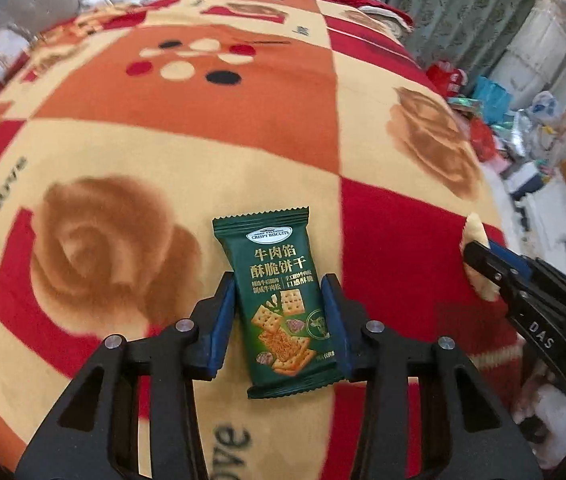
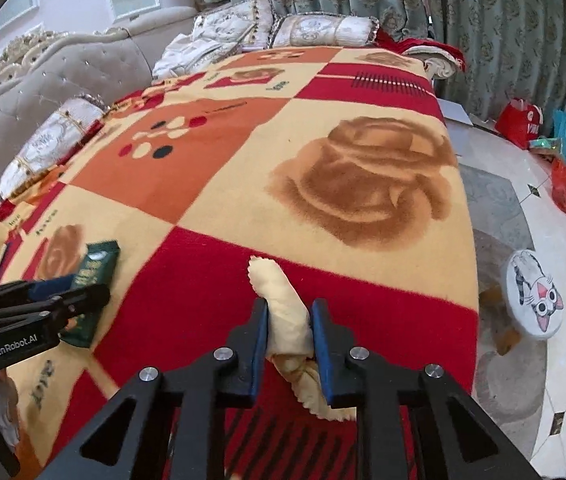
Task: Collect trash
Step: 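Carry the cracker packet and twisted paper in both tools over the bin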
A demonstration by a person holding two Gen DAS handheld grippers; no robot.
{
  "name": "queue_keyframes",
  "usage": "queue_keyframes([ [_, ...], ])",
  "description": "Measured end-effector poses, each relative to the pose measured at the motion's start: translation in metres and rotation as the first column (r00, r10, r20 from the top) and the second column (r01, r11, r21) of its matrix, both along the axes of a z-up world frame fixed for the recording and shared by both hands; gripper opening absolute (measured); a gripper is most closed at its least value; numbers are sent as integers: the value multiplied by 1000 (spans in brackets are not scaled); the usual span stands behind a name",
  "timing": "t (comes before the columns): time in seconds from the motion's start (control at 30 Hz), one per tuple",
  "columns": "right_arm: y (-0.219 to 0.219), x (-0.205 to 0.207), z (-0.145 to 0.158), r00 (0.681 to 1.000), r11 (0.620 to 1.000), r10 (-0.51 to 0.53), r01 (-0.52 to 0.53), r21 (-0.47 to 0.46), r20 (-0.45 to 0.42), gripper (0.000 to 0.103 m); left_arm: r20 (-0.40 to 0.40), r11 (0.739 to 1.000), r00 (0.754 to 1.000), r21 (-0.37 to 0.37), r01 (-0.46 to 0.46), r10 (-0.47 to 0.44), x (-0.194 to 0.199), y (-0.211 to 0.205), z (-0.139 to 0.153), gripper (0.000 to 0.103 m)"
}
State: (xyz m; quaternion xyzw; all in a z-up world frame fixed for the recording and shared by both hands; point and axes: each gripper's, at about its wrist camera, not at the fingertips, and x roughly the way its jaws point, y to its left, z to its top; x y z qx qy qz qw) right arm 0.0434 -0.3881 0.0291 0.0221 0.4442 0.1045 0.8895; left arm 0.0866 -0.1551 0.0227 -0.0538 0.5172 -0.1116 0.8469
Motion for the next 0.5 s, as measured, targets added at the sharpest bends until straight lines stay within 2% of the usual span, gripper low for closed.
queue_keyframes([
  [0.2,0,-42,16,1000,999,1,-2,48,24,21,28,998,998,-19,64,-64,-38,-10,18,40],
  [0.5,-2,-106,26,998,992,-49,45,116,34,21,74,989,986,-3,148,-147,-93,-37,31,40],
])
